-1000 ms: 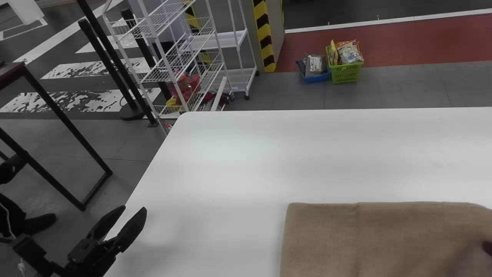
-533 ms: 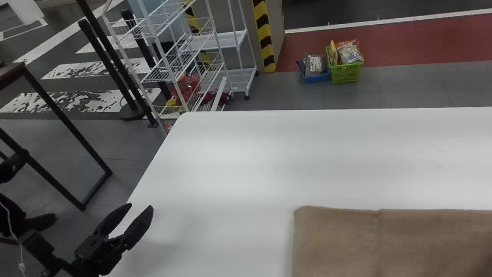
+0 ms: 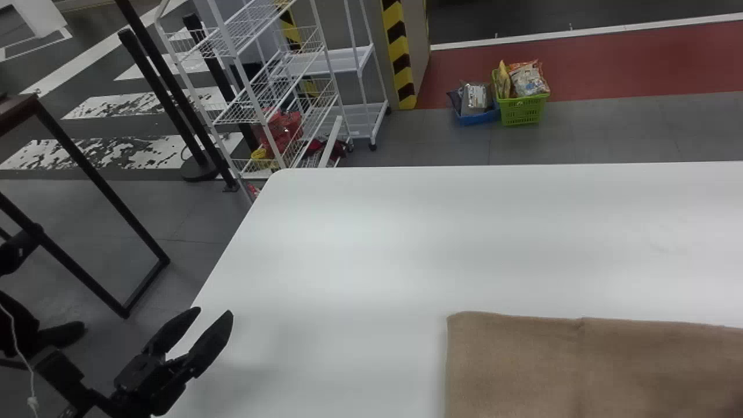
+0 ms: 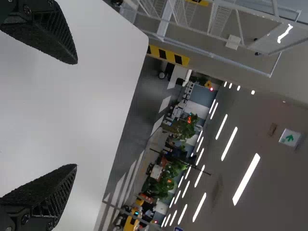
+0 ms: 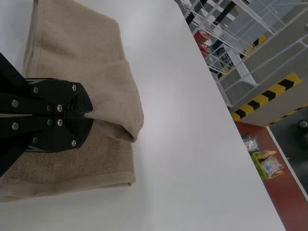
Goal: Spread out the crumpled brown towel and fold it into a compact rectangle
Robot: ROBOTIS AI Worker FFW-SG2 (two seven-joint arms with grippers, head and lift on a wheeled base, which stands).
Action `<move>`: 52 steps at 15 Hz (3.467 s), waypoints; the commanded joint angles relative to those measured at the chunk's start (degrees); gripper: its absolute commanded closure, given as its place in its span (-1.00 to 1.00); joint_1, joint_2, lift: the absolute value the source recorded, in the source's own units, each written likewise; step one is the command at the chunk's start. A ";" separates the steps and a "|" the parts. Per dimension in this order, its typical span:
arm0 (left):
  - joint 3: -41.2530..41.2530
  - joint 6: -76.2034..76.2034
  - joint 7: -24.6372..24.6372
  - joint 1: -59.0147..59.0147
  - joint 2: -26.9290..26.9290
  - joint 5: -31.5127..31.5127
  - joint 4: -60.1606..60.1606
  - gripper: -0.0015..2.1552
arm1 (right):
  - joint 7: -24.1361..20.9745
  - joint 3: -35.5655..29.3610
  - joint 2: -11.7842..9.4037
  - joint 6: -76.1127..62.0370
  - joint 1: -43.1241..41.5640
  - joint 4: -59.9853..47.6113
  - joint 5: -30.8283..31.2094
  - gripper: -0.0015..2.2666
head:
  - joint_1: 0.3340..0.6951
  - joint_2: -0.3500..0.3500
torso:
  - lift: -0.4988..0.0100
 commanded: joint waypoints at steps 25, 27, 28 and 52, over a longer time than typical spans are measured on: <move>-0.64 -0.35 0.09 0.00 0.00 -0.34 -0.16 -0.96 | 3.76 -10.44 0.05 0.12 -2.44 4.40 1.46 0.32 | 1.00 0.74 | 0.46; -0.73 -0.35 0.09 0.00 0.00 -0.34 -0.16 -0.96 | 3.94 -10.44 -0.70 0.12 -2.26 6.16 3.04 0.32 | 1.00 0.72 | 0.46; -0.73 -0.35 0.18 0.00 0.00 -0.43 -0.16 -0.96 | 4.46 -9.92 -1.32 0.12 -2.26 6.95 4.01 0.32 | 1.00 0.70 | 0.46; -0.91 -0.35 0.70 -0.17 -0.08 -1.40 0.02 -0.96 | 6.05 -7.89 -4.13 0.12 -7.53 15.30 10.43 -0.71 | 1.00 0.53 | 0.46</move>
